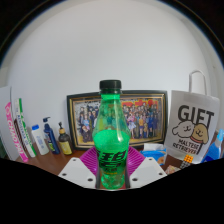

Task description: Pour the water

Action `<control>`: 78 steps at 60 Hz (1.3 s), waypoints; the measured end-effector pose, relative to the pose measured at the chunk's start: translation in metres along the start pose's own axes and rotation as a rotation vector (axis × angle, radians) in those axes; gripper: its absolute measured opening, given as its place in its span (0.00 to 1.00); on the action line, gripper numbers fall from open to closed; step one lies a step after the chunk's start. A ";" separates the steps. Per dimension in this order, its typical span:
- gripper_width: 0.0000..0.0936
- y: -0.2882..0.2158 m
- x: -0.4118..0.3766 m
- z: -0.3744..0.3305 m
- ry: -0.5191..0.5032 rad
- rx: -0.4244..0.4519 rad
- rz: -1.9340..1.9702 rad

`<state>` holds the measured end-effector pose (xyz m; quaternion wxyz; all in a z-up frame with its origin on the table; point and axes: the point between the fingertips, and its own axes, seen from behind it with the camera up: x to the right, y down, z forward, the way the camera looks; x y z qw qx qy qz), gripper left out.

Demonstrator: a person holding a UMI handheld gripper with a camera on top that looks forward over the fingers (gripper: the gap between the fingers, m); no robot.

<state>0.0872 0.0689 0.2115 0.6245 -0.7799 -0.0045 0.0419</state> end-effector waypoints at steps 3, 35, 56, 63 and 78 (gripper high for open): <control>0.35 0.019 0.013 0.010 0.019 -0.017 -0.024; 0.49 0.108 0.053 0.039 0.049 -0.034 -0.013; 0.91 0.110 0.058 -0.003 0.138 -0.170 0.020; 0.91 0.101 0.046 -0.045 0.171 -0.231 0.003; 0.91 0.070 -0.018 -0.177 0.196 -0.321 -0.012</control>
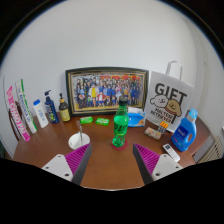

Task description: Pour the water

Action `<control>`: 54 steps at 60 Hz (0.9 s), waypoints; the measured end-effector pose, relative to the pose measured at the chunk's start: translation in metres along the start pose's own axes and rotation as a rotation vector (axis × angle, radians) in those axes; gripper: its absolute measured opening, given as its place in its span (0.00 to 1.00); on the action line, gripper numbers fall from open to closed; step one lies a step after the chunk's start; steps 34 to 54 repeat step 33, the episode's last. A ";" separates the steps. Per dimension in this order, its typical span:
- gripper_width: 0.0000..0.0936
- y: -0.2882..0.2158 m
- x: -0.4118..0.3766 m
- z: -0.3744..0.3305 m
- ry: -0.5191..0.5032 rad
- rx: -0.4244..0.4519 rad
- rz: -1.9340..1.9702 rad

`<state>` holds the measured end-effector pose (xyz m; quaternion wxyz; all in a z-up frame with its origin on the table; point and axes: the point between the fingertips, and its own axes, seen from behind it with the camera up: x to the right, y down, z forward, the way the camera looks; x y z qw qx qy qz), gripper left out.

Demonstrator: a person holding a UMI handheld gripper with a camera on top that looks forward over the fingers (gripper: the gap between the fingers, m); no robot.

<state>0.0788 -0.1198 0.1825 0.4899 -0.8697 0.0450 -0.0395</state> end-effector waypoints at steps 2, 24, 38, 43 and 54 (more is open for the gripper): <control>0.91 0.003 -0.006 -0.019 0.000 -0.004 -0.004; 0.91 0.025 -0.045 -0.145 0.028 -0.006 -0.012; 0.91 0.027 -0.048 -0.158 0.034 0.007 -0.013; 0.91 0.027 -0.048 -0.158 0.034 0.007 -0.013; 0.91 0.027 -0.048 -0.158 0.034 0.007 -0.013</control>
